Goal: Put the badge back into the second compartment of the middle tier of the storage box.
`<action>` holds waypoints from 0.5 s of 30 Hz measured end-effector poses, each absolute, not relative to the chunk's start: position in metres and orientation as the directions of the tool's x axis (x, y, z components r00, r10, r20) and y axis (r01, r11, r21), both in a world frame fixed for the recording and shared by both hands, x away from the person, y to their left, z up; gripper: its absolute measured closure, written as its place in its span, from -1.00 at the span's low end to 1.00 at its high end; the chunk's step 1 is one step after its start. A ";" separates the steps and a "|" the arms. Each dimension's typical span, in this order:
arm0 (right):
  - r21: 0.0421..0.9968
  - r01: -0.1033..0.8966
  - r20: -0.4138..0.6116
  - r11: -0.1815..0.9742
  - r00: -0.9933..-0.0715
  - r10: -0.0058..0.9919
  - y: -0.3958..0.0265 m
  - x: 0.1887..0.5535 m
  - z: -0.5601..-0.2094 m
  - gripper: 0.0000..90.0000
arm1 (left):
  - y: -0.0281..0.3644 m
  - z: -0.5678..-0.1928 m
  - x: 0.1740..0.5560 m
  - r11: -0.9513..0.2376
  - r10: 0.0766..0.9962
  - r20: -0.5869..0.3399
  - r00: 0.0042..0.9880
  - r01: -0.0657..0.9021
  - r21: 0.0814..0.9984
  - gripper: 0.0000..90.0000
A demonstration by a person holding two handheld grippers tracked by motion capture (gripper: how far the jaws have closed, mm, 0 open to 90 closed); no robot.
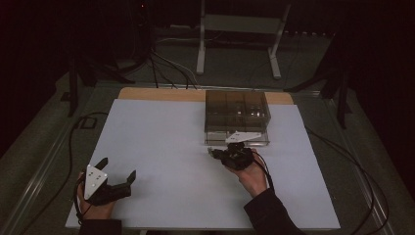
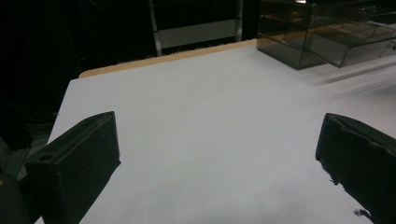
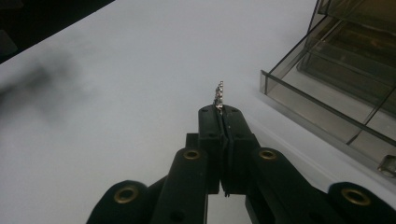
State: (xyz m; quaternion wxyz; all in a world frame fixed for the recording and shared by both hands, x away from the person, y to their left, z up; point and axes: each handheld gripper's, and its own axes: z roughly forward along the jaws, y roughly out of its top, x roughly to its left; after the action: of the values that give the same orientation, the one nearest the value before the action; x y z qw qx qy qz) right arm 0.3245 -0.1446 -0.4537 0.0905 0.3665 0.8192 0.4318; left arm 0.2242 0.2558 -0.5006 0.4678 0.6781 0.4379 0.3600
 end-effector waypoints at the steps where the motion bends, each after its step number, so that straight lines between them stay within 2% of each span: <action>1: 0.774 0.524 0.169 0.357 -0.713 0.680 -0.145 0.325 -0.453 0.98 | 0.256 -0.501 0.224 -0.179 0.931 0.078 0.358 0.257 0.950 -0.99; 15: 0.786 0.525 0.174 0.326 -0.694 0.698 -0.149 0.330 -0.446 0.98 | 0.256 -0.501 0.224 -0.179 0.930 0.078 0.358 0.257 0.950 -0.99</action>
State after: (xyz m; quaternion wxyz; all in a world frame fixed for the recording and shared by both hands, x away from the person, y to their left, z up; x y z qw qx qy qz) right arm 0.3297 -0.1487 -0.4456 0.0986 0.3782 0.8083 0.4403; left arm 0.2242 0.2559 -0.5007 0.4681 0.6781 0.4378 0.3597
